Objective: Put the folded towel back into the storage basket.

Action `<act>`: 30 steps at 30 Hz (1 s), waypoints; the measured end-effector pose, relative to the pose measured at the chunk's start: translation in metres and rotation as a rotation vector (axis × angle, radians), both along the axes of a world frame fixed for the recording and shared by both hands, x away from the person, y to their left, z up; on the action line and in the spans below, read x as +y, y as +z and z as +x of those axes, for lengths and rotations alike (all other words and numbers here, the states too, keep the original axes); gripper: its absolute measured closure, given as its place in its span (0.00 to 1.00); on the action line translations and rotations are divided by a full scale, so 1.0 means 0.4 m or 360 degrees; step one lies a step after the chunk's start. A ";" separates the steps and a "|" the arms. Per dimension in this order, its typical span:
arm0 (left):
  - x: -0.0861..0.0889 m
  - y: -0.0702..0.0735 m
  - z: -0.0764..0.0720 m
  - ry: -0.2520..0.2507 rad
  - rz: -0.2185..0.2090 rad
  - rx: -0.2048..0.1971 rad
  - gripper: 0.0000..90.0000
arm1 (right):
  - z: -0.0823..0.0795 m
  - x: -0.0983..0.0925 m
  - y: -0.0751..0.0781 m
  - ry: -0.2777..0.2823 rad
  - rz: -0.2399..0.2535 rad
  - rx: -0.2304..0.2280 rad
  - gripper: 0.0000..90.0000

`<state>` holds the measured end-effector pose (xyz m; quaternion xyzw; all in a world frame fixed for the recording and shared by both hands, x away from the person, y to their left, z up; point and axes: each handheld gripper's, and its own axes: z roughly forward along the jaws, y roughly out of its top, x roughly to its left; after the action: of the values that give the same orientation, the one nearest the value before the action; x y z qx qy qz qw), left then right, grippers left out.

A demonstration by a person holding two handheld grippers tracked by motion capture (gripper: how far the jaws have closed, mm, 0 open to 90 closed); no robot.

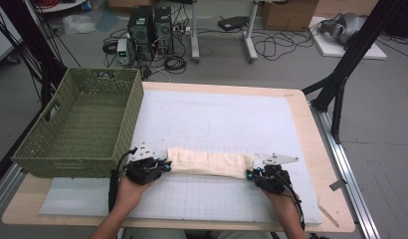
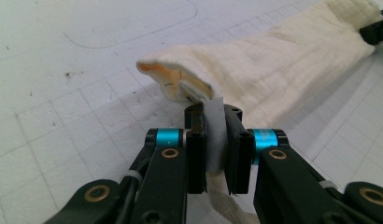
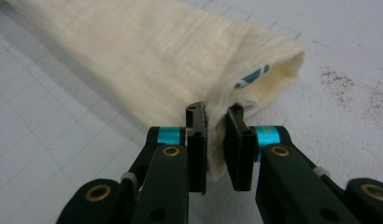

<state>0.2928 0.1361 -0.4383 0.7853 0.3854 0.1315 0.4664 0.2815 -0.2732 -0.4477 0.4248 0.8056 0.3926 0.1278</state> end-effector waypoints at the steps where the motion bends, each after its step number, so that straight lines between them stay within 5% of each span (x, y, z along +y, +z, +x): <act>1: 0.001 0.001 0.000 -0.0002 0.0000 -0.0003 0.90 | 0.000 0.000 0.001 -0.0004 0.0002 0.0002 0.90; 18: 0.012 0.063 -0.015 -0.0012 -0.0098 -0.0162 0.90 | 0.000 -0.020 0.060 -0.0051 0.0063 -0.0130 0.90; 30: 0.036 0.129 -0.026 -0.0015 -0.0187 -0.0284 0.90 | 0.007 -0.015 0.122 -0.0026 0.0089 -0.0308 0.90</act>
<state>0.2824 0.1504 -0.3867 0.7435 0.3455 0.1760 0.5448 0.2843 -0.2791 -0.3990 0.3949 0.7747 0.4532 0.1963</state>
